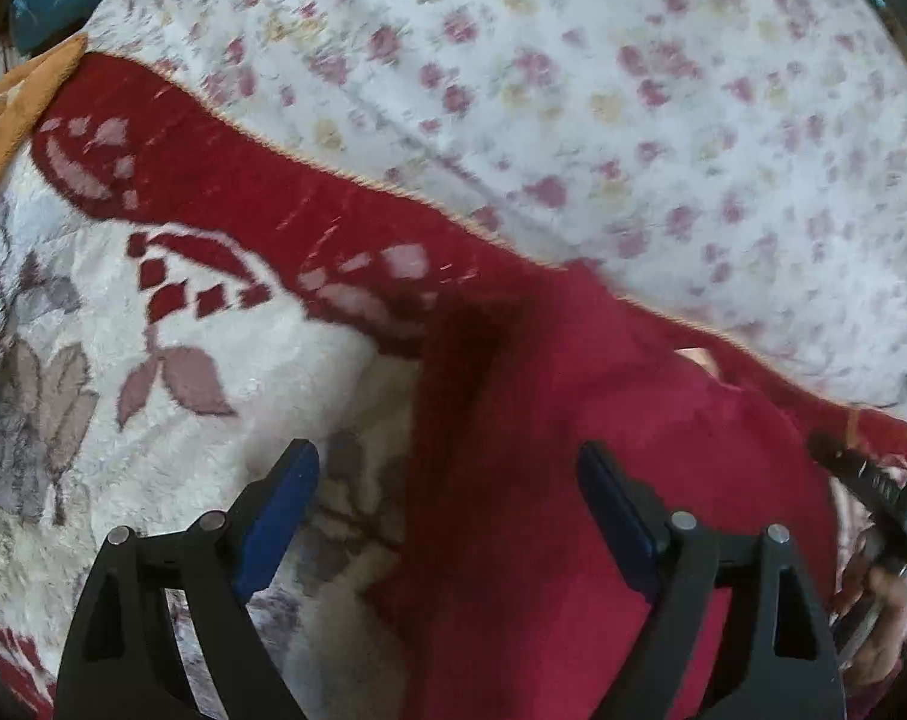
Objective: Fold small clothes
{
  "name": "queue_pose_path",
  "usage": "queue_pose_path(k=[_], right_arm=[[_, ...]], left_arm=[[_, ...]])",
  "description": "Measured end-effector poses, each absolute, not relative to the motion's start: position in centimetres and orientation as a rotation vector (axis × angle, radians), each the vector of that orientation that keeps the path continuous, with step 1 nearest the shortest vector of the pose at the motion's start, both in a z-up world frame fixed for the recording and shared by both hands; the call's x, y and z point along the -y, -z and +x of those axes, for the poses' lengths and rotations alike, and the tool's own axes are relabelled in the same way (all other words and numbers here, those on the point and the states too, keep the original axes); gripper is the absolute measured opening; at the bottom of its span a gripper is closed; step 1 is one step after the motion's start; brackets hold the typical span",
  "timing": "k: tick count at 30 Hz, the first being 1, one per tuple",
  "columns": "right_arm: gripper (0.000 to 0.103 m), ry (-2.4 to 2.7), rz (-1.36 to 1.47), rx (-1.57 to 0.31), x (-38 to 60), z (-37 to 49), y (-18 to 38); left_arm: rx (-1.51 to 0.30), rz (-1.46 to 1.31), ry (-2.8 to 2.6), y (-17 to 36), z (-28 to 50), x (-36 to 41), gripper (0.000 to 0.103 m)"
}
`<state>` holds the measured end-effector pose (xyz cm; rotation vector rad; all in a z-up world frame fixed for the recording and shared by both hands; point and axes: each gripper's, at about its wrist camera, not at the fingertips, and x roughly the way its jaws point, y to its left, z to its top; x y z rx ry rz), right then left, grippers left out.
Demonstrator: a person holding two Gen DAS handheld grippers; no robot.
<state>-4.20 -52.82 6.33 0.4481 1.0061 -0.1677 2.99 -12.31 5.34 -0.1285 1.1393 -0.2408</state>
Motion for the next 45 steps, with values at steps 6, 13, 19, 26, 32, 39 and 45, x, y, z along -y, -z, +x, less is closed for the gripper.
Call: queue_pose_path(k=[6,13,19,26,32,39,45], right_arm=[[0.064,0.104,0.503,-0.927,54.3,-11.0,-8.7],[0.069,-0.002,0.488,-0.946,51.2,-18.6,-9.5],[0.018,0.010,0.376,-0.966,48.9,-20.3,-8.4],[0.003,0.044,0.417,-1.011,50.3,-23.0,-7.4],[0.047,-0.025,0.435,-0.941,48.5,-21.2,-9.4],[0.007,-0.074,0.328,-1.000,45.9,-21.9,-8.3],[0.013,-0.048,0.317,-0.997,46.5,-22.1,-9.5]], left_arm=[[-1.146,-0.139,0.238,-5.4,2.2,11.3,0.087],[-1.094,-0.156,0.268,-7.1,-0.6,10.8,0.087],[-1.113,-0.157,0.277,-7.4,-3.8,9.8,0.087],[-1.090,-0.076,0.253,-7.3,-5.9,8.7,0.087],[-1.088,-0.128,0.264,-7.5,-5.3,8.3,0.087],[-1.079,-0.126,0.287,-7.8,-5.5,8.4,0.087],[-1.120,-0.073,0.243,-6.3,-4.9,8.9,0.087]])
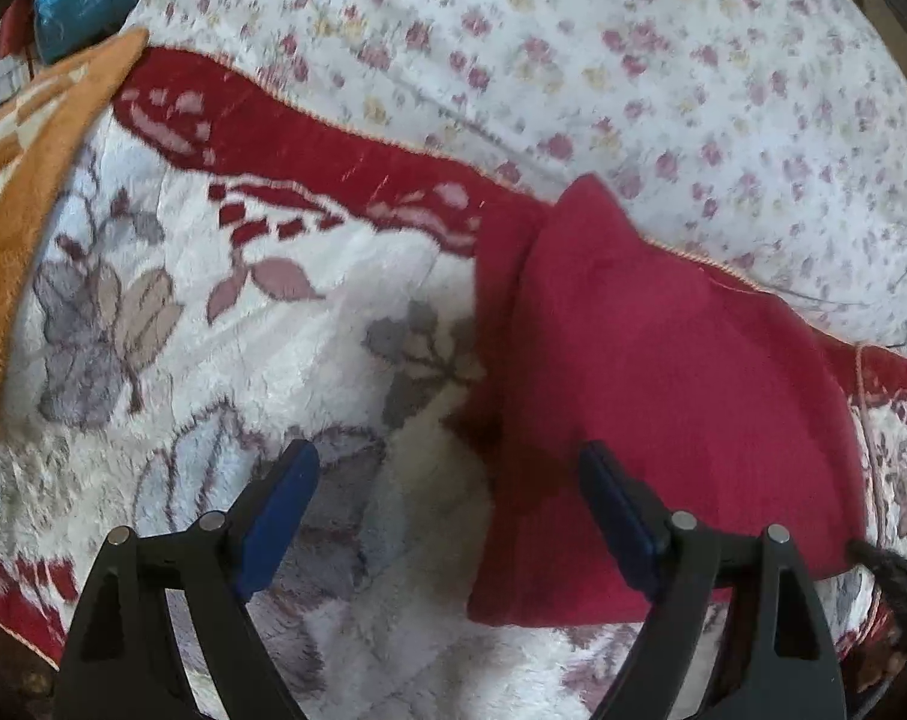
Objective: Fold small clothes
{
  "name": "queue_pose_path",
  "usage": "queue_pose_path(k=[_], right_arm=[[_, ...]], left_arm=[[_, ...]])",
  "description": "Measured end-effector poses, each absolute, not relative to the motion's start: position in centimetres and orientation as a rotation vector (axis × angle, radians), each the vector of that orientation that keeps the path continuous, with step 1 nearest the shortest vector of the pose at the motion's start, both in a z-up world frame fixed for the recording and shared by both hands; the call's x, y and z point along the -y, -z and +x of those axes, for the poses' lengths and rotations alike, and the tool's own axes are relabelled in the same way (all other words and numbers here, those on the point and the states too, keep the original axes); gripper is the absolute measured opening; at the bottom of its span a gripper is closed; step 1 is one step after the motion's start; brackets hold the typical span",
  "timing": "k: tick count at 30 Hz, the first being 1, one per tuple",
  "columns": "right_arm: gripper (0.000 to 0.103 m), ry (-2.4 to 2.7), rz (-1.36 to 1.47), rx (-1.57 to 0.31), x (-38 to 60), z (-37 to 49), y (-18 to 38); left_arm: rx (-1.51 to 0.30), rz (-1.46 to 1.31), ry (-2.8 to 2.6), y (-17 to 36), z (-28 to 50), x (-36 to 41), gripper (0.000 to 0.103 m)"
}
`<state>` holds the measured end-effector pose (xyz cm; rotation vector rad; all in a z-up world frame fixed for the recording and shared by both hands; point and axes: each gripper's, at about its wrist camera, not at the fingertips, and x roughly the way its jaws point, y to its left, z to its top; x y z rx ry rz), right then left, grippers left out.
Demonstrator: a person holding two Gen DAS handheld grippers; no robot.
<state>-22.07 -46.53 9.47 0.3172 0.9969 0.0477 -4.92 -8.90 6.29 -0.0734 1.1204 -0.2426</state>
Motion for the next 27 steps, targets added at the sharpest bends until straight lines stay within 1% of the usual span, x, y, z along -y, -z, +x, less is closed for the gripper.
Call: queue_pose_path(k=[1,2,3,6,8,11,12,13,15,16,18,19,21,23,27], right_arm=[[0.025,-0.039,0.305,-0.953,46.4,-22.0,-10.8],[0.048,-0.028,0.291,-0.910,46.2,-21.5,-12.0],[0.062,-0.015,0.280,-0.886,45.9,-21.0,-12.8],[0.062,0.023,0.262,-0.872,45.4,-16.9,-13.1],[0.062,0.033,0.300,-0.907,45.4,-13.0,-11.5],[0.054,0.035,0.357,-1.005,45.6,-7.7,-7.9],[0.053,0.057,0.346,-1.023,45.6,-6.4,-6.9],[0.050,0.084,0.319,-1.029,45.8,-5.4,-6.1],[0.031,0.172,0.272,-1.008,47.0,-4.1,-4.8],[0.029,0.198,0.297,-1.010,47.7,-3.8,-4.4],[0.029,0.209,0.321,-1.009,47.9,-3.8,-4.8],[0.032,0.222,0.302,-1.009,47.4,-3.9,-5.4],[0.044,0.188,0.281,-0.977,45.4,-4.4,-7.3],[0.050,0.063,0.276,-0.952,42.7,-4.1,-8.7],[0.050,-0.185,0.223,-0.972,34.3,-1.1,-8.9]], left_arm=[[-1.124,-0.087,0.245,-6.2,-4.9,8.9,0.087],[-1.127,-0.101,0.251,-6.0,-4.9,8.9,0.087],[-1.130,-0.099,0.253,-5.9,-4.8,9.1,0.087],[-1.122,-0.063,0.229,-5.4,-4.5,9.7,0.087],[-1.126,-0.055,0.208,-4.9,-4.0,10.0,0.087],[-1.134,-0.060,0.208,-4.4,-3.4,10.2,0.089],[-1.130,-0.051,0.207,-4.4,-3.3,10.3,0.091],[-1.130,-0.043,0.208,-4.3,-3.1,10.5,0.091],[-1.130,-0.032,0.214,-4.2,-2.9,10.6,0.092],[-1.131,-0.029,0.218,-4.2,-2.8,10.6,0.093],[-1.138,-0.032,0.226,-4.2,-2.6,10.5,0.093],[-1.141,-0.039,0.226,-4.3,-2.6,10.4,0.093],[-1.145,-0.058,0.222,-4.5,-2.7,10.0,0.093],[-1.152,-0.072,0.223,-4.8,-2.8,9.6,0.093],[-1.150,-0.087,0.222,-5.1,-3.2,9.2,0.093]])
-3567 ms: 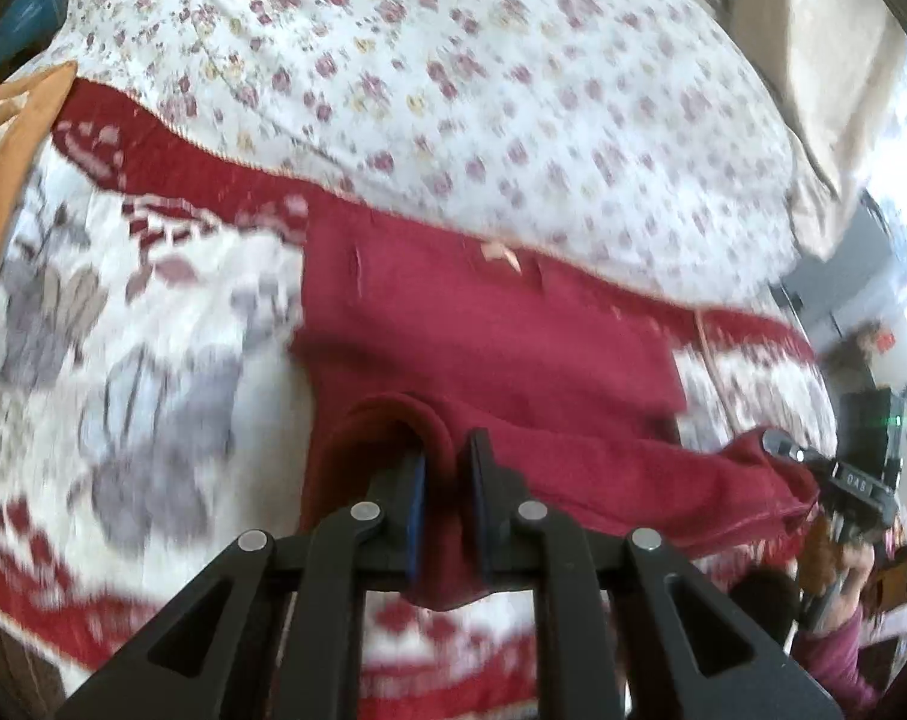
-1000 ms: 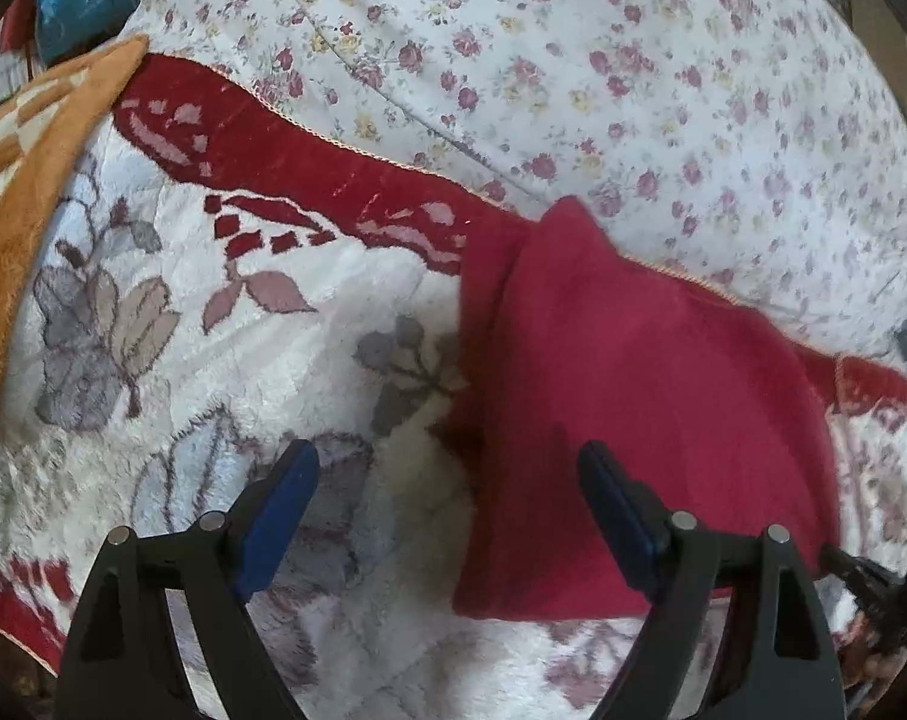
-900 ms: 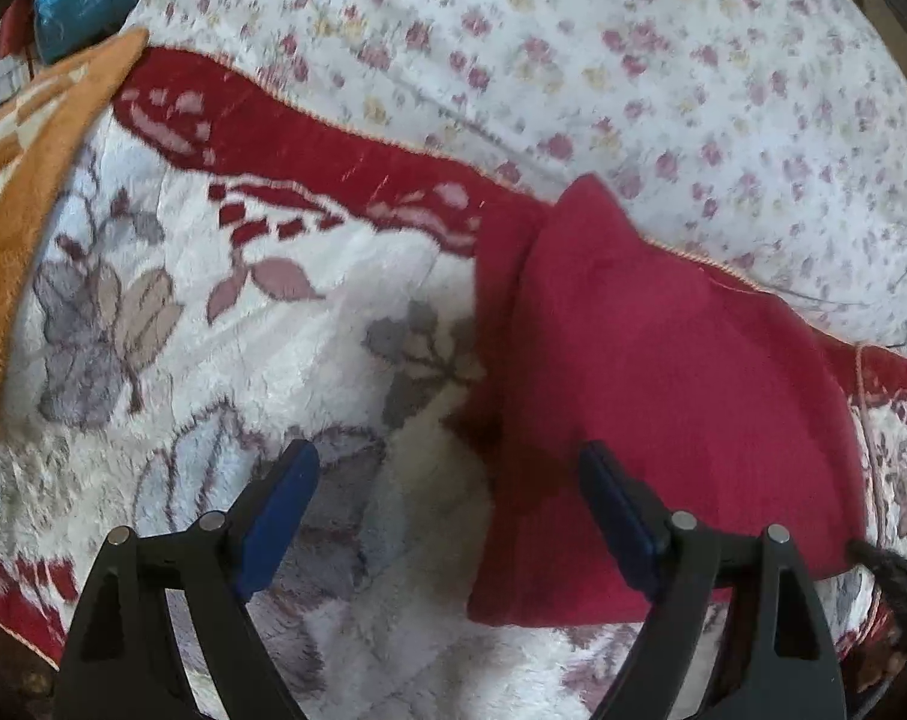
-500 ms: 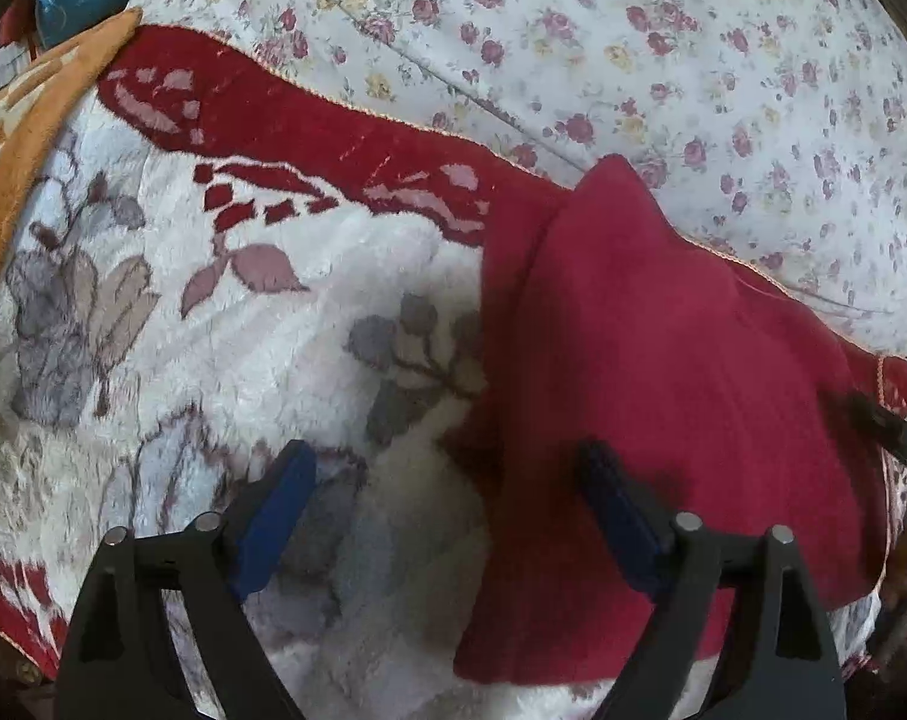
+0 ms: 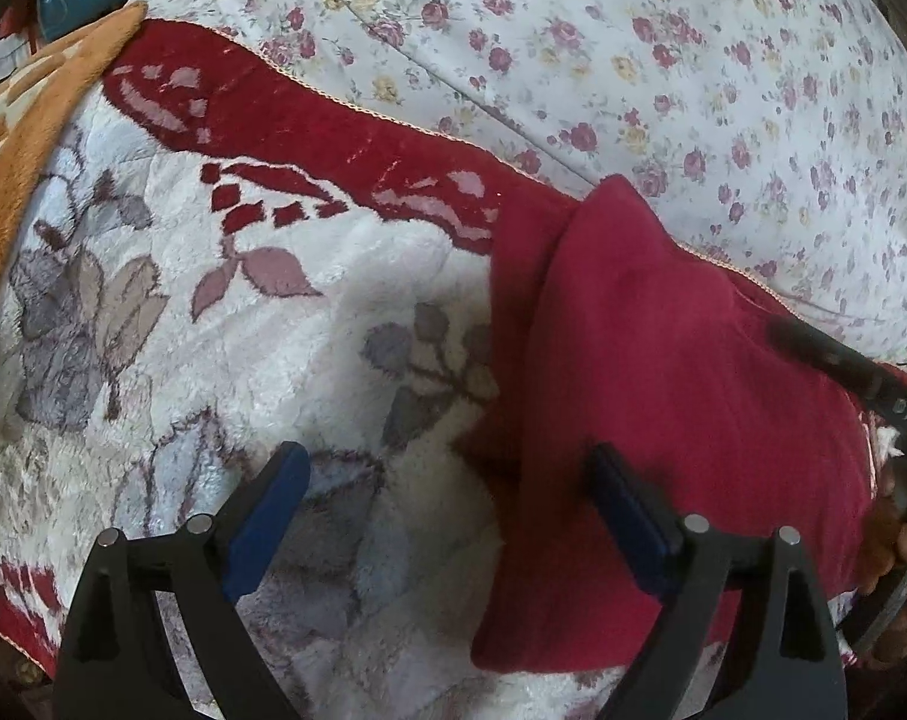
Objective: Fold small clothes
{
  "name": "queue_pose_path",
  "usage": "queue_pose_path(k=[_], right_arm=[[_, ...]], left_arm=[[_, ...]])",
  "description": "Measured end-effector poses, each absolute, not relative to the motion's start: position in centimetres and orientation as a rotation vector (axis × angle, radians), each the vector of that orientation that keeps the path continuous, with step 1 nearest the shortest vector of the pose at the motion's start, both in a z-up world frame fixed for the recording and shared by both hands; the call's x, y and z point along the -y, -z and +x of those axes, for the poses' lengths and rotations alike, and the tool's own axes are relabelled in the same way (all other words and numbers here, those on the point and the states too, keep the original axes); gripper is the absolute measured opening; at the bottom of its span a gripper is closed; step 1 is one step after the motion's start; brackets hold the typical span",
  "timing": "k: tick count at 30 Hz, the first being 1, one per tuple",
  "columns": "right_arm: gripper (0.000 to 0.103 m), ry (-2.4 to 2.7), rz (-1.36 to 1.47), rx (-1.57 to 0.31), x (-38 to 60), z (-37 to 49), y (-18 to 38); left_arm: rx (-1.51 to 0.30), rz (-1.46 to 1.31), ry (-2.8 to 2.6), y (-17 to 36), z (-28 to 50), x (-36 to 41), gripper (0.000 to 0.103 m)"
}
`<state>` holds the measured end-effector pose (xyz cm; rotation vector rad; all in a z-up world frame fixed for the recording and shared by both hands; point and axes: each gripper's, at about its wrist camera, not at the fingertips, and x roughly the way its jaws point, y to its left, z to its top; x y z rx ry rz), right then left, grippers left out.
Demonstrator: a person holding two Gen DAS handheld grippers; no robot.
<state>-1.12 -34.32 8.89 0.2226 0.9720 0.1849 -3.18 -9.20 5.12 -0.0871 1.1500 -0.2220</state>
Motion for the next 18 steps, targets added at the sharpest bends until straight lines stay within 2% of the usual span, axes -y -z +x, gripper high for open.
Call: queue_pose_path(k=[5,9,13,18], right_arm=[[0.050,-0.256,0.118,-1.014,26.5,4.3,-6.5],[0.050,-0.196,0.085,-1.069,24.4,7.6,-3.5],[0.052,-0.189,0.106,-1.047,25.2,8.0,-3.4],[0.074,-0.231,0.225,-1.005,26.6,5.8,-5.3]], left_arm=[[-1.177,-0.087,0.226,-4.3,-3.4,8.5,0.093],[-1.179,-0.101,0.233,-4.0,-3.2,8.0,0.093],[-1.187,-0.099,0.240,-4.0,-3.0,7.9,0.093],[-1.181,-0.091,0.231,-4.1,-3.1,8.1,0.094]])
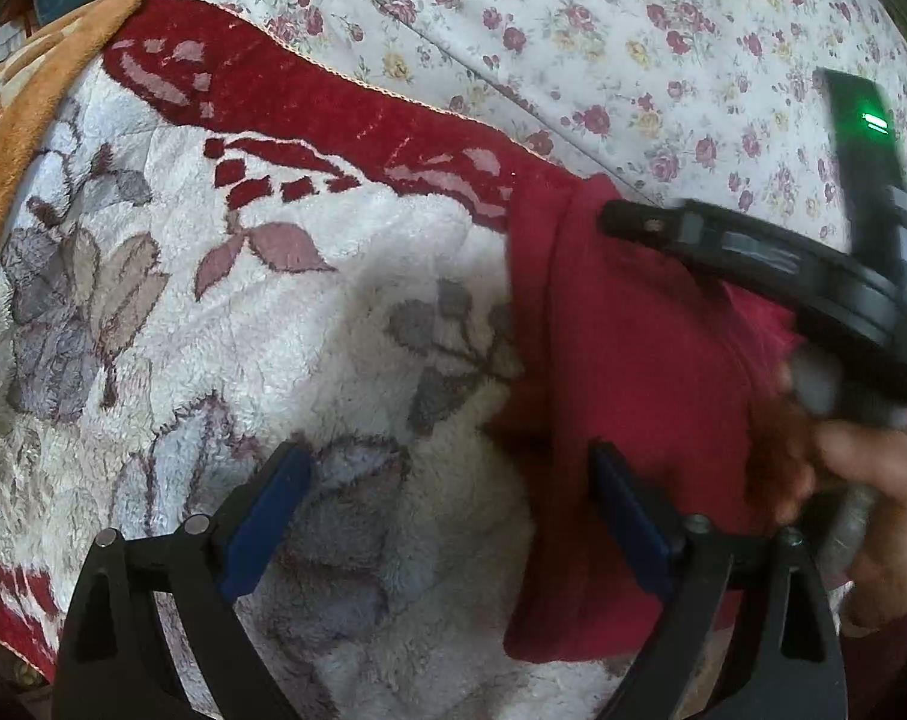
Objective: Fold small clothes
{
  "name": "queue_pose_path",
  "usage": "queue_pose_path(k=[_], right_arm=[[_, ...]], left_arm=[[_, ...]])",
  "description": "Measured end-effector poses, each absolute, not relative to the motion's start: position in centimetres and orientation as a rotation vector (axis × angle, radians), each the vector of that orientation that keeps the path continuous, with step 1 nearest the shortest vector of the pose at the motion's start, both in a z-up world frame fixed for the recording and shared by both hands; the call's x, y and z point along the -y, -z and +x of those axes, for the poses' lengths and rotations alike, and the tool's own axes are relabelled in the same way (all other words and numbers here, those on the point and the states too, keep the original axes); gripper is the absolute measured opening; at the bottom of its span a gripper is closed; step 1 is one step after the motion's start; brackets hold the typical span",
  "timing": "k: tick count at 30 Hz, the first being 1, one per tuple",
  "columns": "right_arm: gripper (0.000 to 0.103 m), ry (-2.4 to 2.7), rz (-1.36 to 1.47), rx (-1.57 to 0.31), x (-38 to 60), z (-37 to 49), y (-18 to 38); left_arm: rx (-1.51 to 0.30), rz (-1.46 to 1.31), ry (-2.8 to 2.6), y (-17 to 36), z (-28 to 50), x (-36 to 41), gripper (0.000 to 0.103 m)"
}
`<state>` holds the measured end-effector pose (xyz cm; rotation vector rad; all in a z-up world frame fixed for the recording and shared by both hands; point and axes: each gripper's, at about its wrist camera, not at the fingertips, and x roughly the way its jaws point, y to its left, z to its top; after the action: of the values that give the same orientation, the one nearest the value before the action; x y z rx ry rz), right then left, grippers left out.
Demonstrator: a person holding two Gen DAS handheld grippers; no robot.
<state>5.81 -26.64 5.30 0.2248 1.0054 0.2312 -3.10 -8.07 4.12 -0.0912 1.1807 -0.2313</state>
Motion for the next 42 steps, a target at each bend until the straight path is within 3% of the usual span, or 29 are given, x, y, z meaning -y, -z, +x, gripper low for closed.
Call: queue_pose_path(k=[3,10,16,23,25,27,29,33,35,37,40,42], right_arm=[[0.080,-0.252,0.213,-0.988,26.7,4.0,-6.2],[0.081,-0.276,0.191,-1.034,25.9,3.0,-6.8],[0.091,-0.283,0.145,-1.095,22.8,5.0,-7.2],[0.094,-0.215,0.113,-1.176,20.1,8.2,-3.7],[0.081,-0.204,0.026,-1.157,19.6,7.8,-3.9],[0.050,-0.219,-0.009,-1.135,20.2,7.2,-4.5],[0.025,-0.306,0.038,-1.100,21.4,6.4,-5.8],[0.018,-0.339,0.099,-1.043,23.4,5.1,-8.1],[0.018,-0.351,0.136,-1.039,24.4,4.7,-8.7],[0.018,-0.347,0.149,-1.043,24.9,4.4,-8.9],[0.018,-0.338,0.159,-1.037,25.5,4.0,-9.5],[0.028,-0.350,0.207,-1.029,26.1,3.8,-10.4]], left_arm=[[-1.176,-0.096,0.224,-4.1,-3.1,8.0,0.095],[-1.170,-0.094,0.218,-4.2,-3.3,8.0,0.095],[-1.173,-0.101,0.219,-4.3,-3.4,8.0,0.096],[-1.192,-0.144,0.209,-4.1,-3.2,7.6,0.099],[-1.185,-0.163,0.209,-4.3,-3.0,7.8,0.099],[-1.165,-0.173,0.225,-4.8,-2.9,8.1,0.099],[-1.143,-0.173,0.240,-5.2,-3.0,8.6,0.099],[-1.111,-0.178,0.322,-5.7,-2.7,10.2,0.099],[-1.109,-0.177,0.372,-5.7,-2.6,11.2,0.089],[-1.128,-0.183,0.423,-5.5,-2.4,12.1,0.039],[-1.136,-0.247,0.459,-5.6,-2.2,12.3,0.031],[-1.120,-0.282,0.493,-6.1,-2.4,12.2,0.029]])
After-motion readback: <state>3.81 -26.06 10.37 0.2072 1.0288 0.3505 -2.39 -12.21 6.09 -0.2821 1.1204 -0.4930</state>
